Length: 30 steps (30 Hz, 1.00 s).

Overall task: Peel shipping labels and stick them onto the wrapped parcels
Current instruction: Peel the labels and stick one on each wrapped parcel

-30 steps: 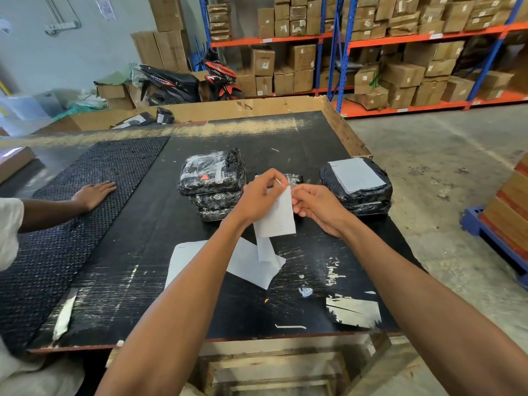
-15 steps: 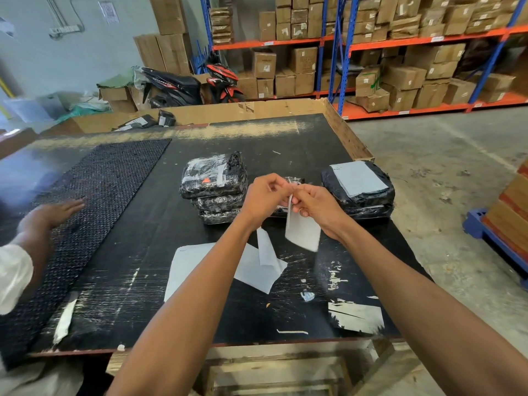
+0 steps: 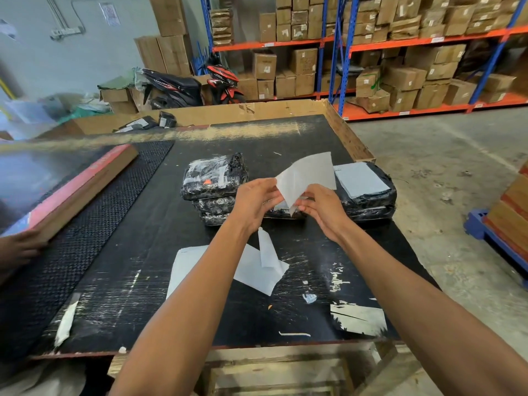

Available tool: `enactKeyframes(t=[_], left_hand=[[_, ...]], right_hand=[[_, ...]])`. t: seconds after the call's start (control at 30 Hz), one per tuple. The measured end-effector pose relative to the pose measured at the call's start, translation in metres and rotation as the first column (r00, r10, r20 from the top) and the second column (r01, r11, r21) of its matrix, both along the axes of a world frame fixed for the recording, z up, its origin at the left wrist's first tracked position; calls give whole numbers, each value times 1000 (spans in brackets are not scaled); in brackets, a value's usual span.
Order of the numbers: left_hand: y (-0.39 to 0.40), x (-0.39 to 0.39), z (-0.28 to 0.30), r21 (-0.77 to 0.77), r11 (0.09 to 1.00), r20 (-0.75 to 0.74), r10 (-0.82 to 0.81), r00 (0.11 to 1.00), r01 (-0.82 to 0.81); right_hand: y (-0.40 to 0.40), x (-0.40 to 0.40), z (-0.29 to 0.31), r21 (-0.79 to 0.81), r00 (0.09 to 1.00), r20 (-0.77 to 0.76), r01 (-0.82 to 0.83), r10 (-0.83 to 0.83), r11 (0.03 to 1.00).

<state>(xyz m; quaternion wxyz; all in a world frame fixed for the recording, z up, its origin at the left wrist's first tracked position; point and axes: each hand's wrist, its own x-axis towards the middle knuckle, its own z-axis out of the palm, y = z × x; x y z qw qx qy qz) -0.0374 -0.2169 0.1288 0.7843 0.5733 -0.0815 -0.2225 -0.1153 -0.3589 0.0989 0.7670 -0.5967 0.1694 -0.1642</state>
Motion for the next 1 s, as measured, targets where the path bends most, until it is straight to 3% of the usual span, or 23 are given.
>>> enactKeyframes(t=[0.1,0.23,0.5,0.67,0.87,0.93,1.0], left_hand=[[0,-2,0,2,1000,8,-25,1000,25],[2,-3,3,-16,998,4,-67,998,67],[15,2,4,-106,990,-178,74,981,-94],[32,9,3,-175,954,-327,177,928,-244],[46,15,4,-256,892,-425,242,872,-372],[51,17,8,-307,851,-438,270,857,-425],[52,17,12,-329,844,-403,280,871,-424]], right_hand=[[4,2,4,30,999,33,-40,39,999],[5,7,0,-141,999,24,26,-23,990],[-11,-5,-14,119,994,-68,91,-84,989],[-32,-20,-36,147,935,-233,306,-268,941],[-43,-35,-64,152,750,-389,626,-535,765],[-46,-40,-71,37,720,-423,619,-549,784],[-42,-40,-81,-5,795,-423,478,-435,878]])
